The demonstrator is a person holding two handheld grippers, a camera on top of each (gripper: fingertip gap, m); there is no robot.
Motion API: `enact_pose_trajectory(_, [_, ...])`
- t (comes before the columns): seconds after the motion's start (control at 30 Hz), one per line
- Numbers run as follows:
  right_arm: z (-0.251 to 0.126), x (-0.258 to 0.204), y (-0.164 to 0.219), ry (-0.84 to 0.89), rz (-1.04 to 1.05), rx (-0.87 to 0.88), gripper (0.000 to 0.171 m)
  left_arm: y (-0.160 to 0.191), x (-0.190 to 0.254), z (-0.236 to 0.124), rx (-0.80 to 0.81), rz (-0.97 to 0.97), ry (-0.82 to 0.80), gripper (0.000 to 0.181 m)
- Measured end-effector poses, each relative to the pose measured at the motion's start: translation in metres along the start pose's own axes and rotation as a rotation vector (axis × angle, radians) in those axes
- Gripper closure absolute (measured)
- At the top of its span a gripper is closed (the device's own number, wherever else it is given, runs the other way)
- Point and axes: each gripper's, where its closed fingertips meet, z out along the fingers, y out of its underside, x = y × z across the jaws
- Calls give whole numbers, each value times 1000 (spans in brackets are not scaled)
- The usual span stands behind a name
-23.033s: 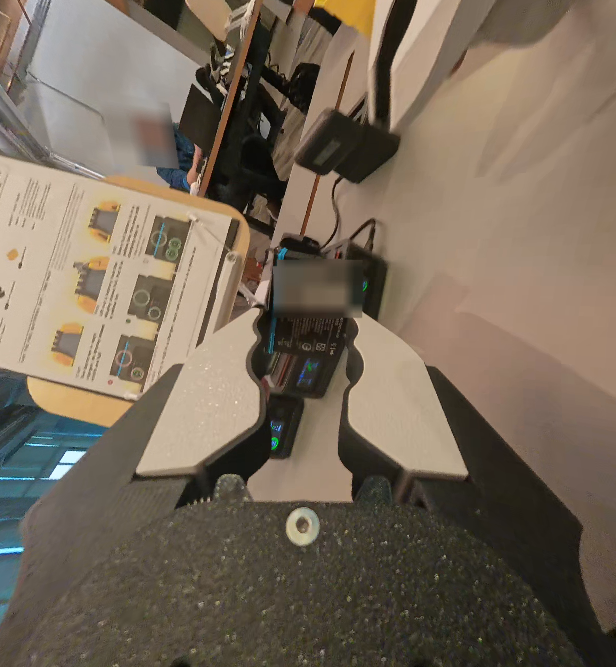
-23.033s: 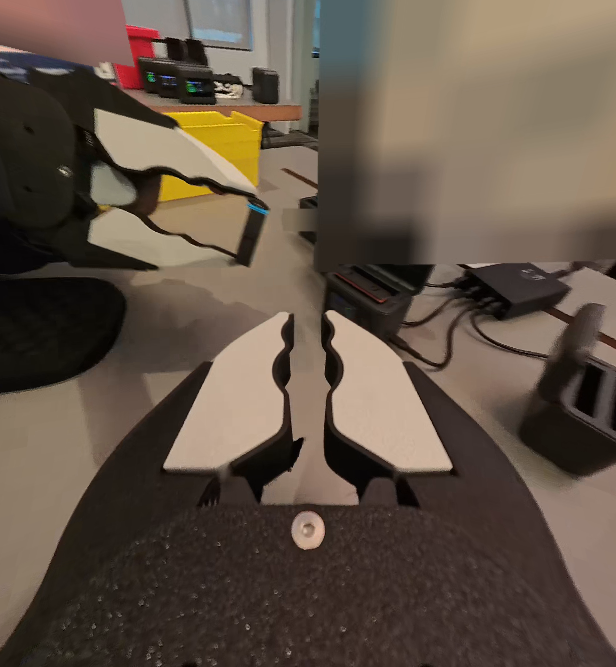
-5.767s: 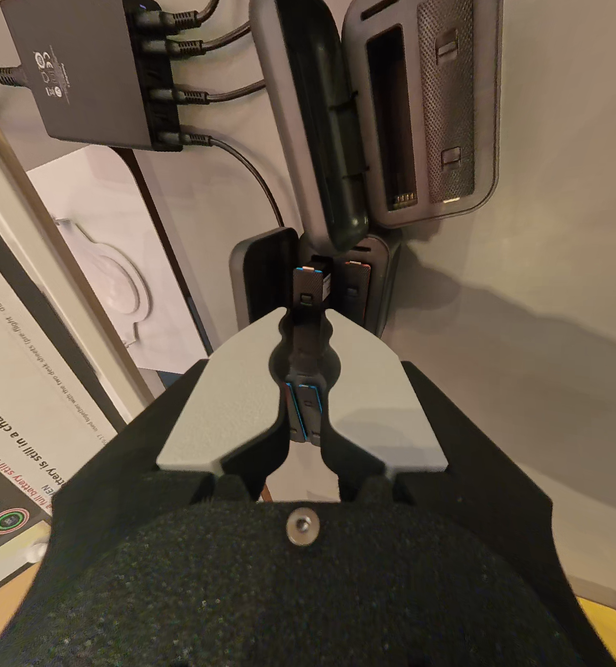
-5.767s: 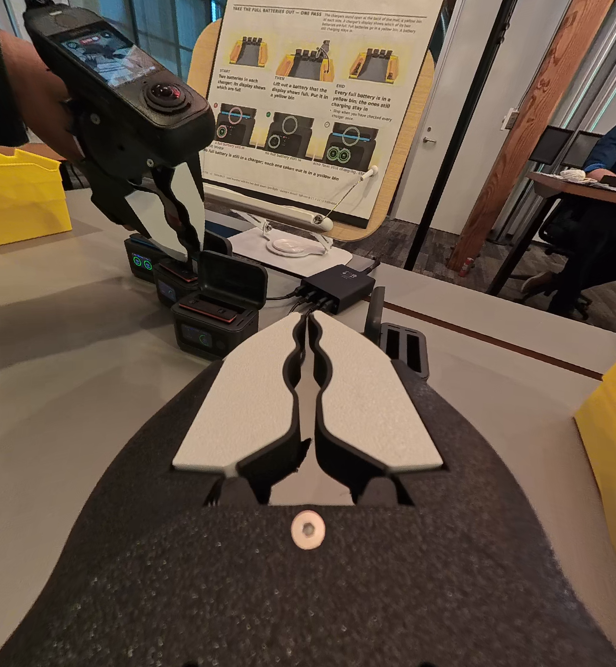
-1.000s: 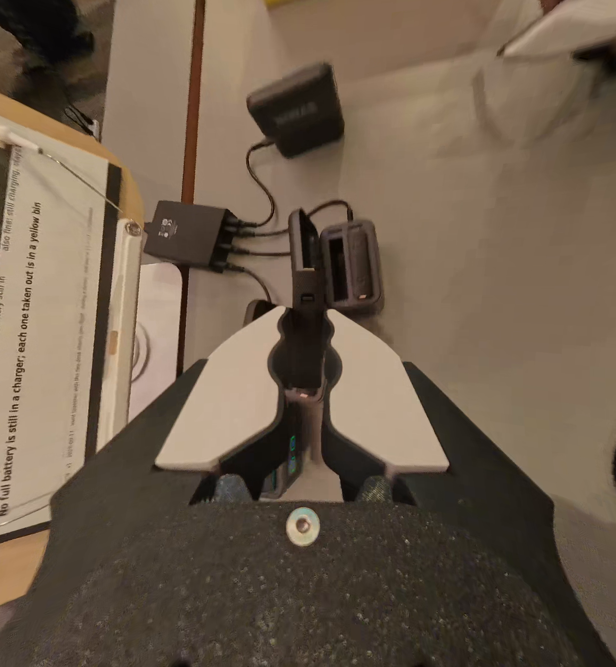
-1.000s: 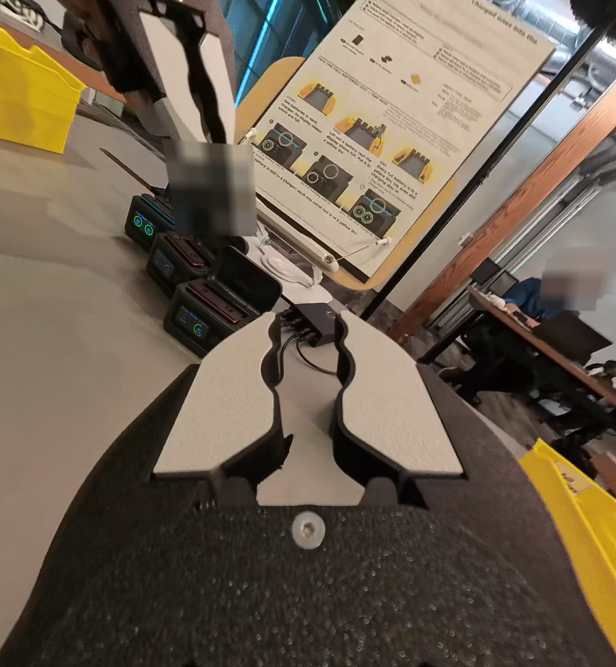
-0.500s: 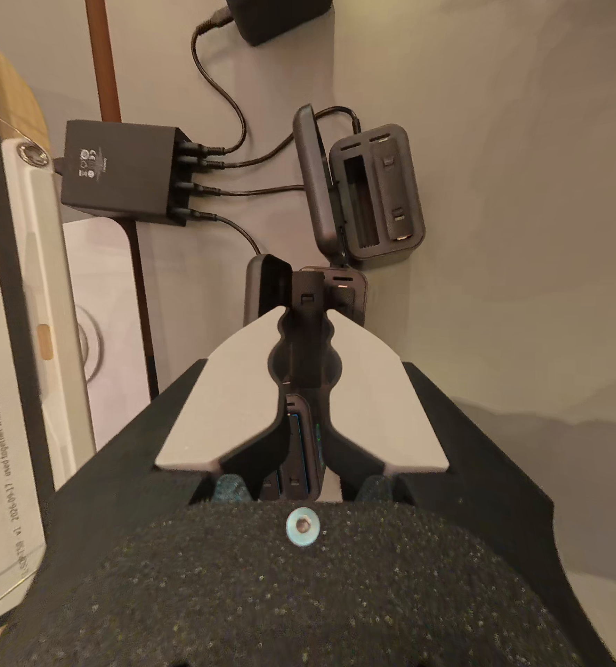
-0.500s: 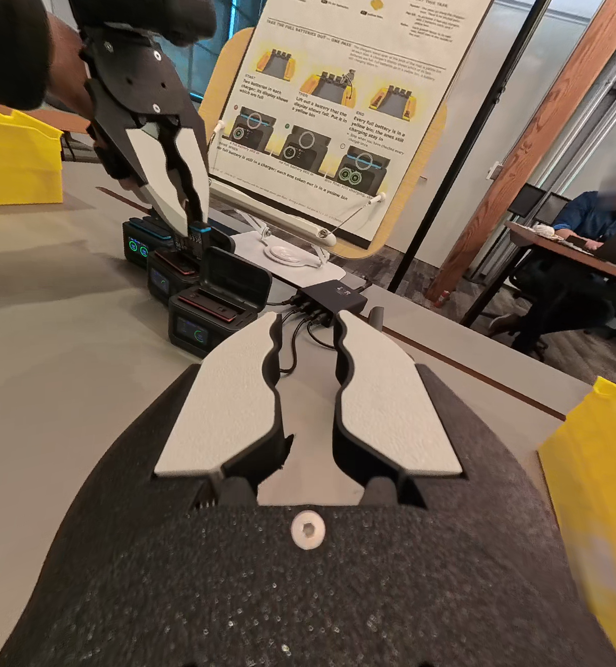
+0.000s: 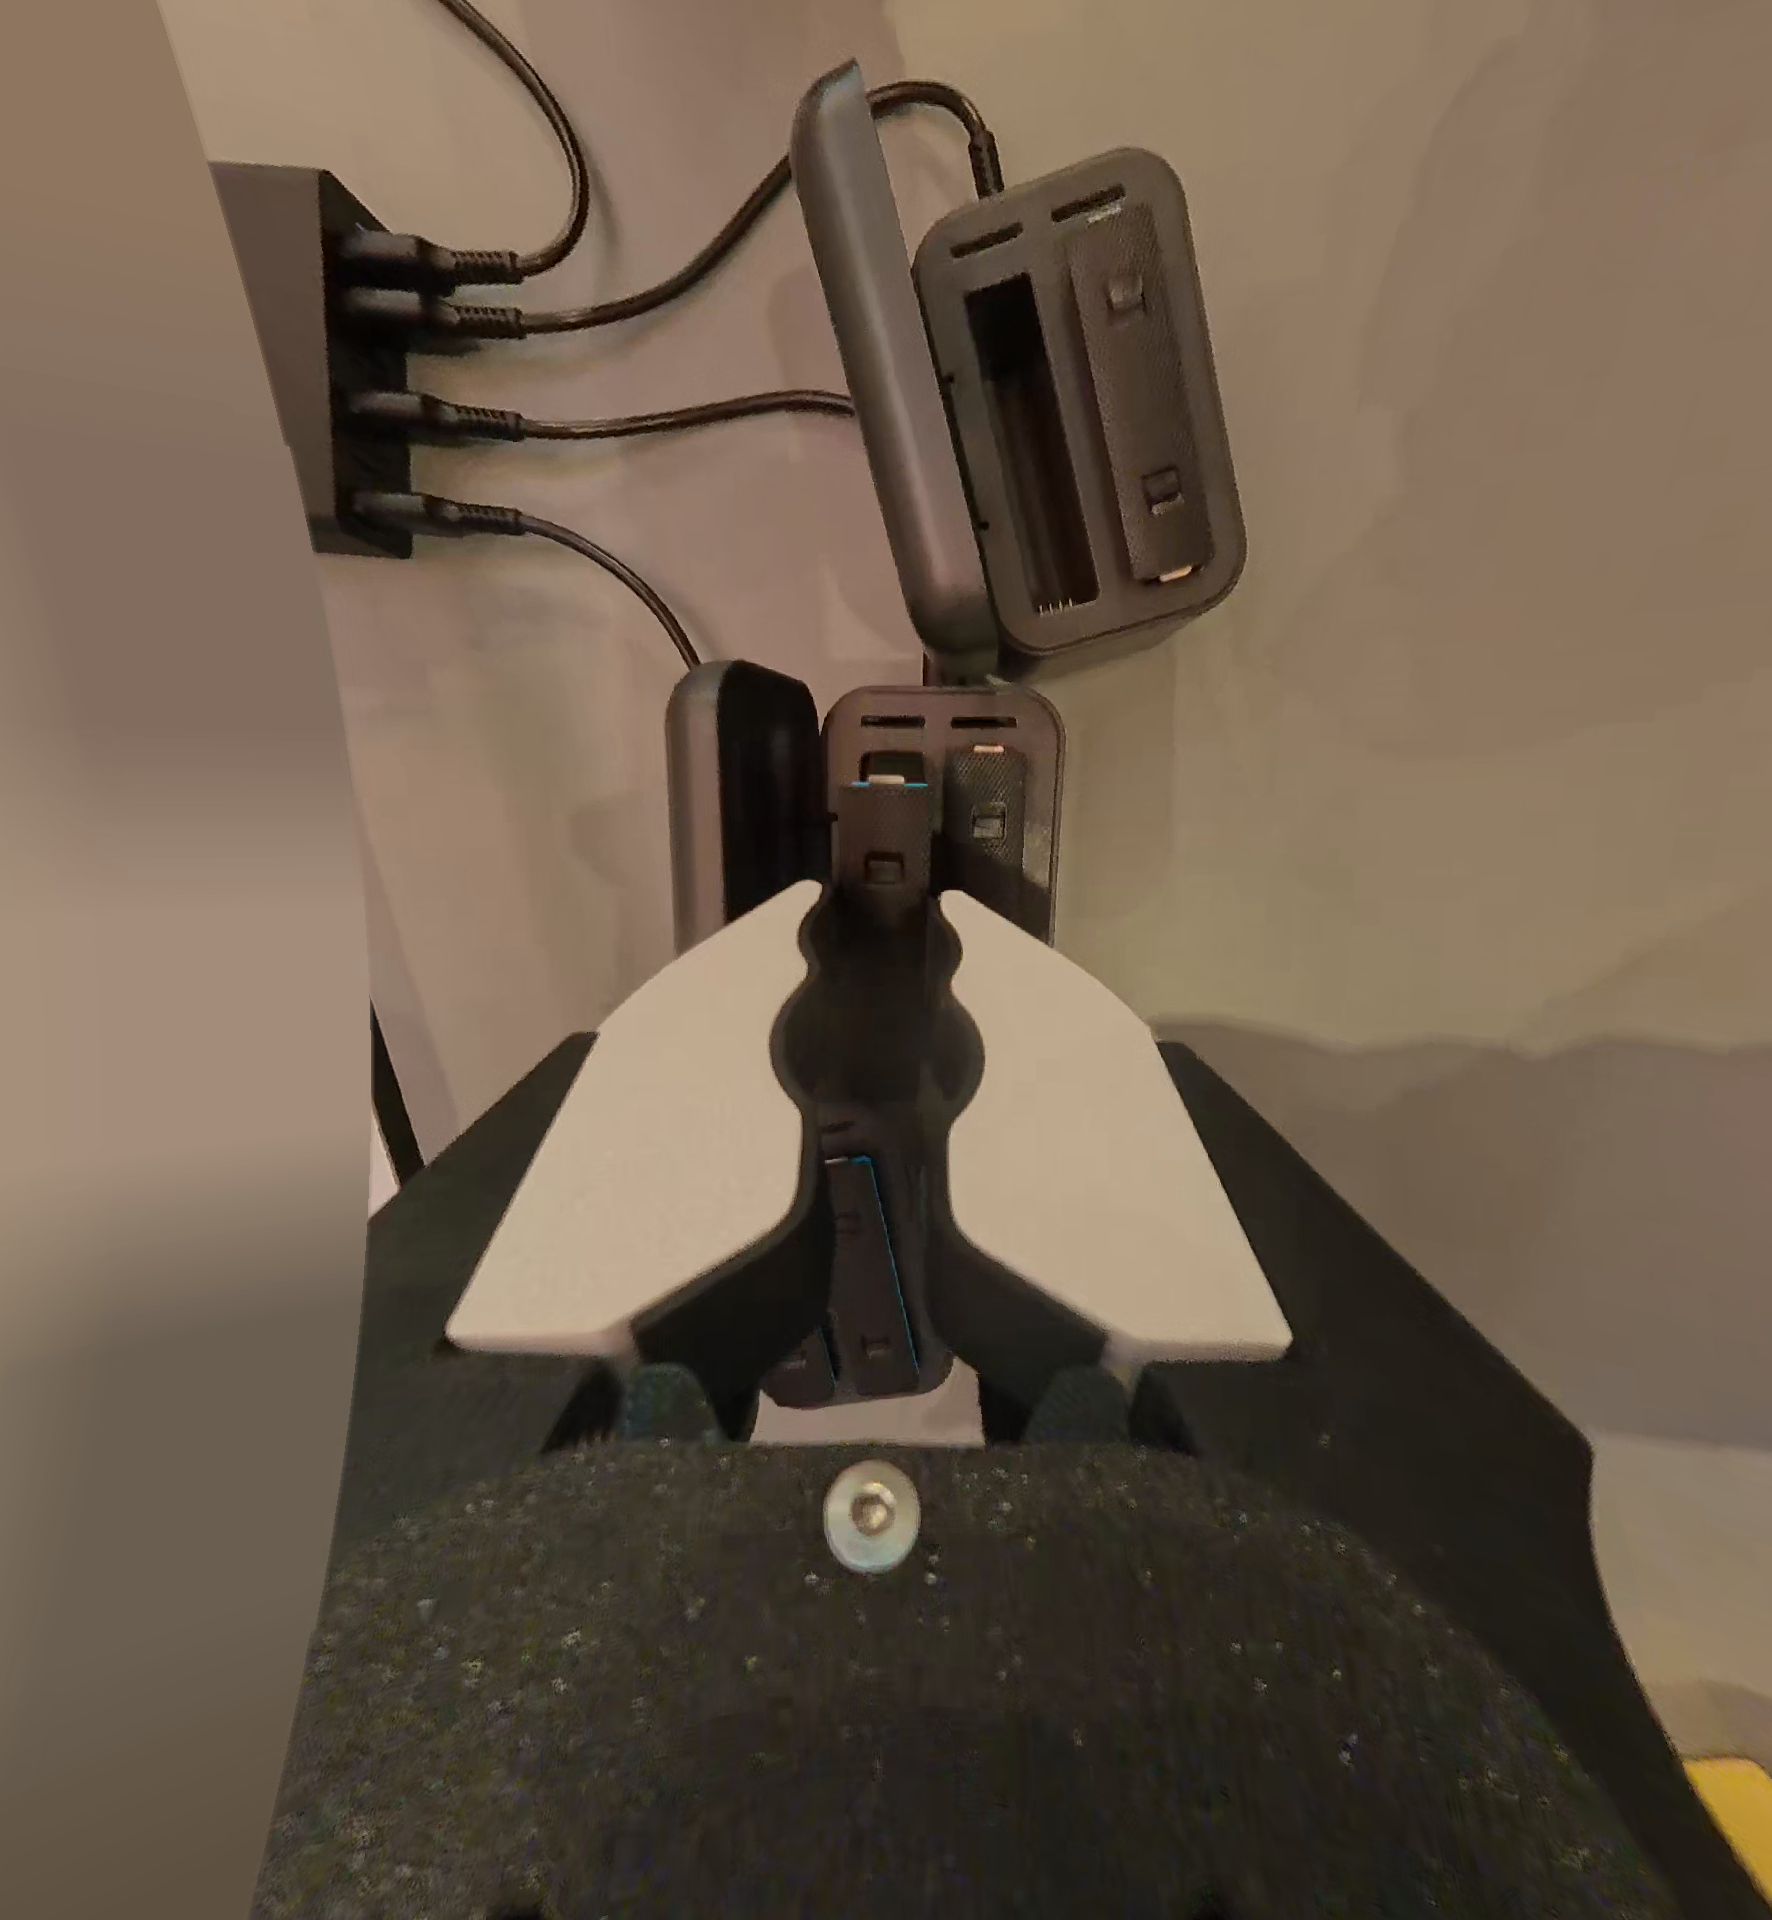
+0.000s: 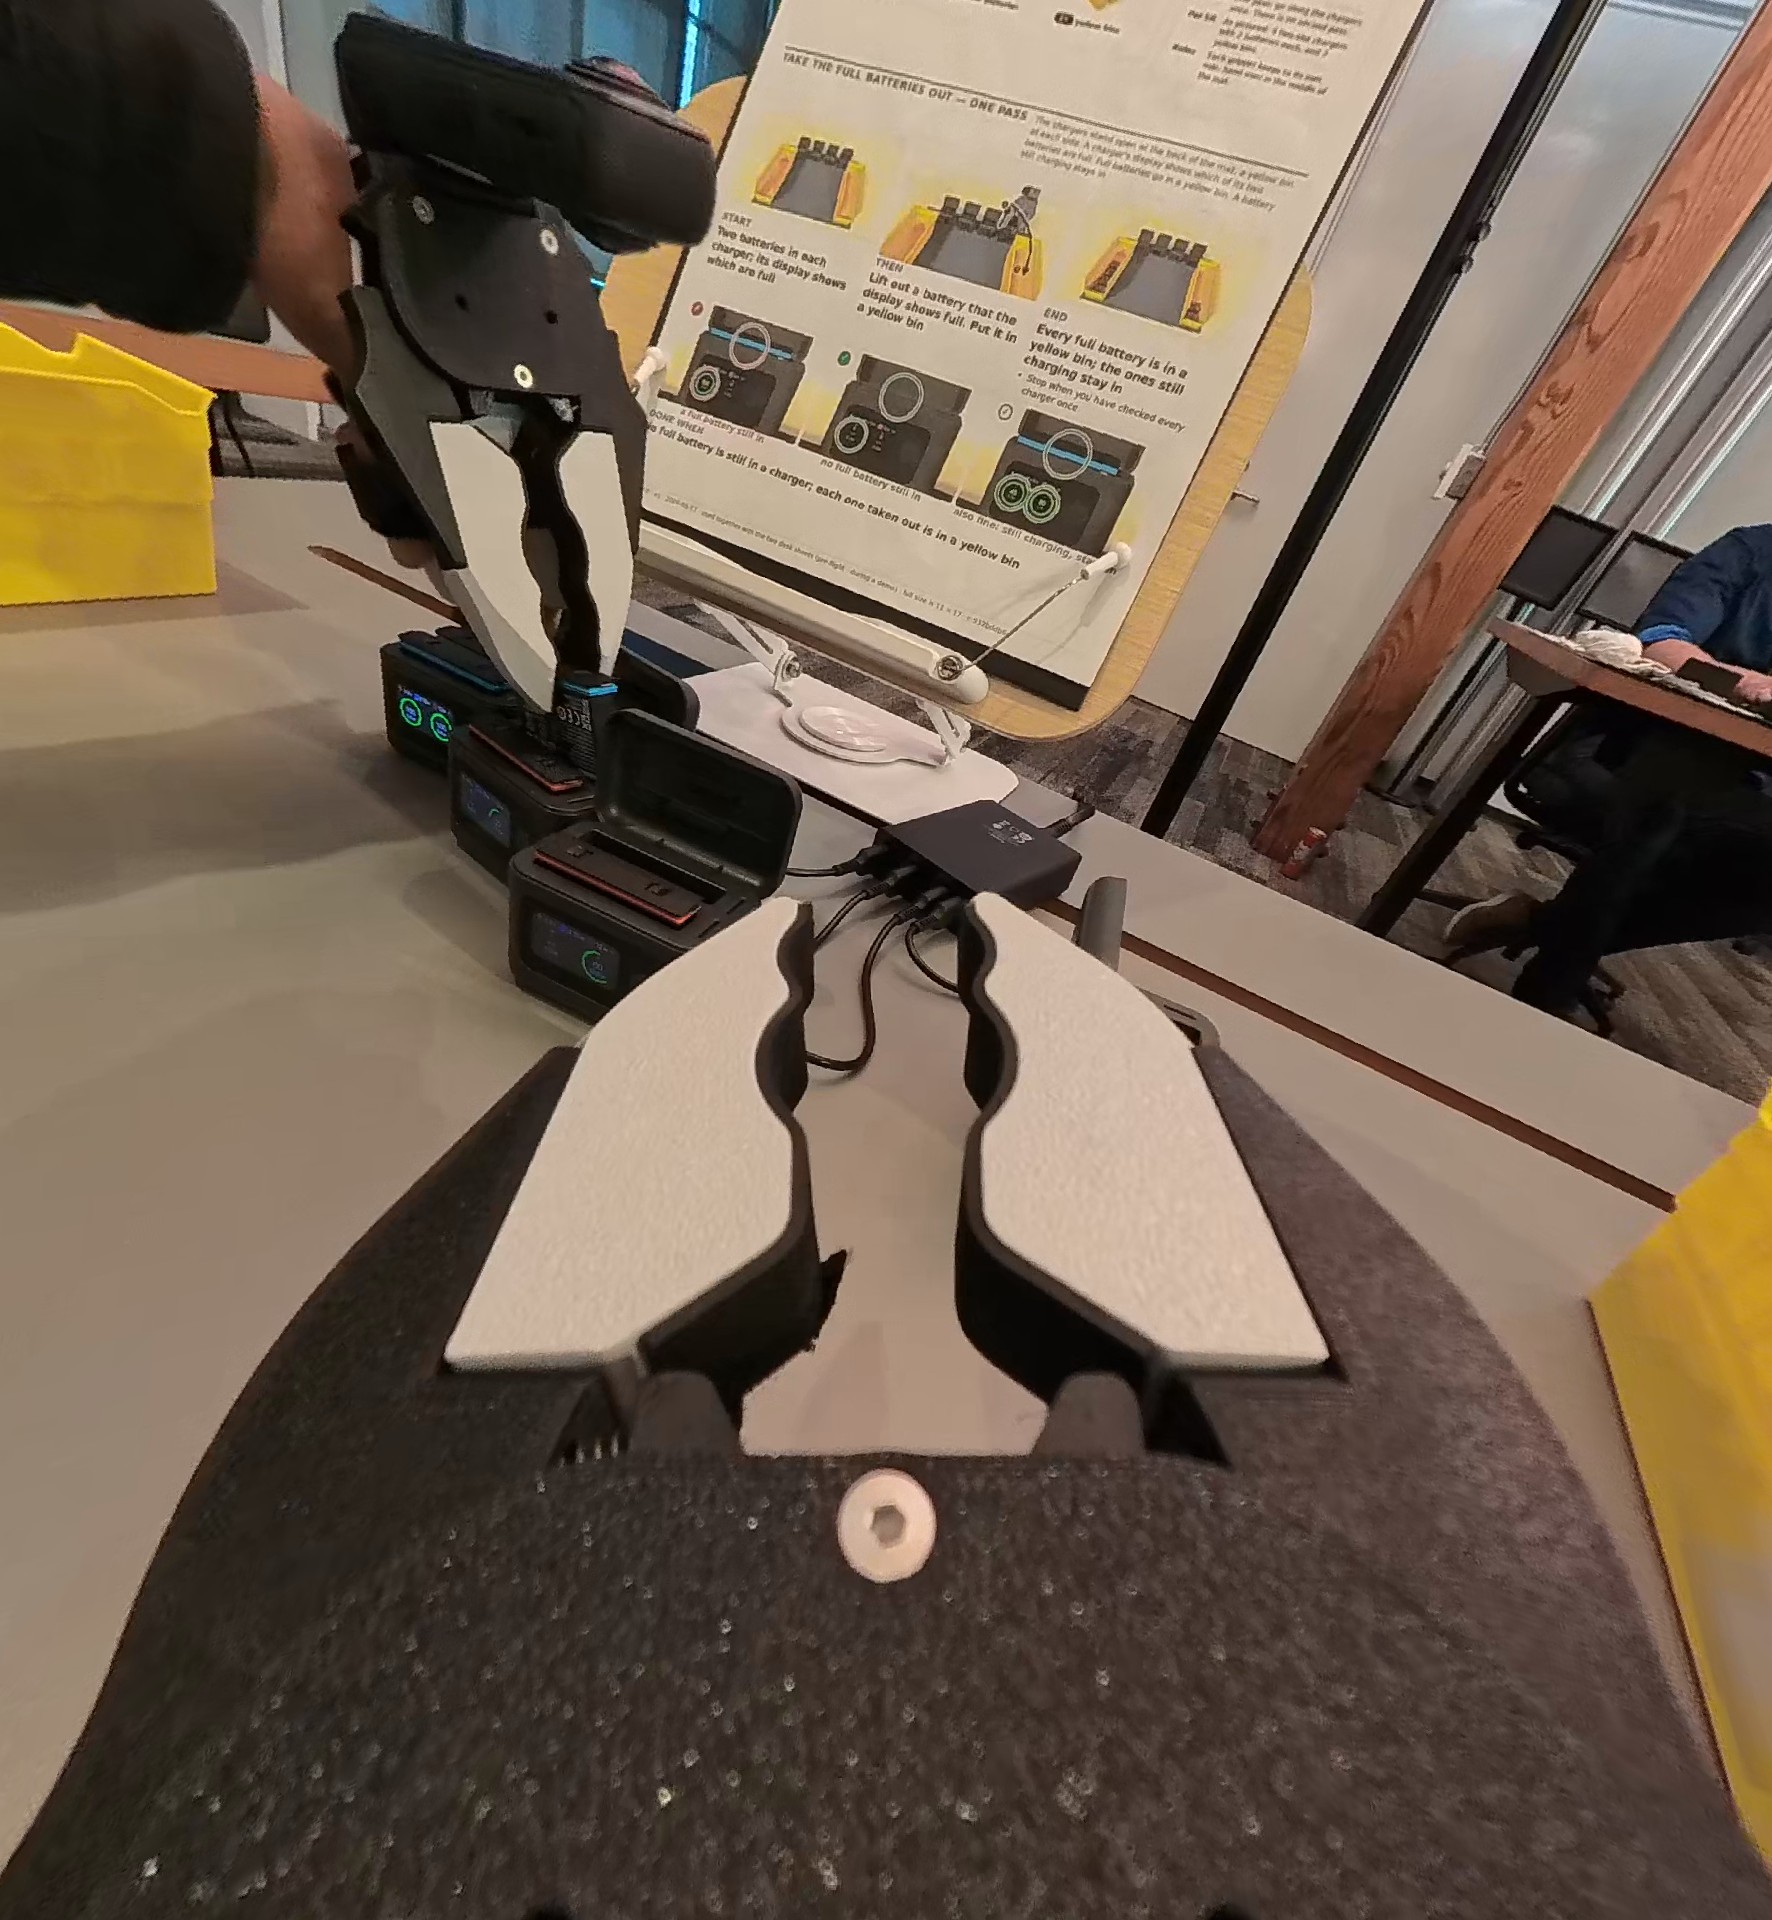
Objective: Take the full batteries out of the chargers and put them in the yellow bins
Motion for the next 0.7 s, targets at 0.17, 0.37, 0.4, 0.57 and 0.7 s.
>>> enact_pose_trajectory(0.17, [0,-1,1,-9,9,-4,145,4,-1,4,-53,17,10,165])
enact_pose_trajectory(0.37, [0,-1,1,-13,14,-5,145,1,-2,9,-53,15,7,165])
enact_pose_trajectory(0.4, [0,-1,1,-13,14,-5,145,1,-1,9,-56,16,4,165])
enact_pose_trajectory(0.57, [1,-2,1,-15,15,-7,145,2,-3,10,-84,14,-22,165])
enact_pose_trajectory(0.7, [1,-2,1,-18,16,-6,145,5,-3,9,-95,12,-38,162])
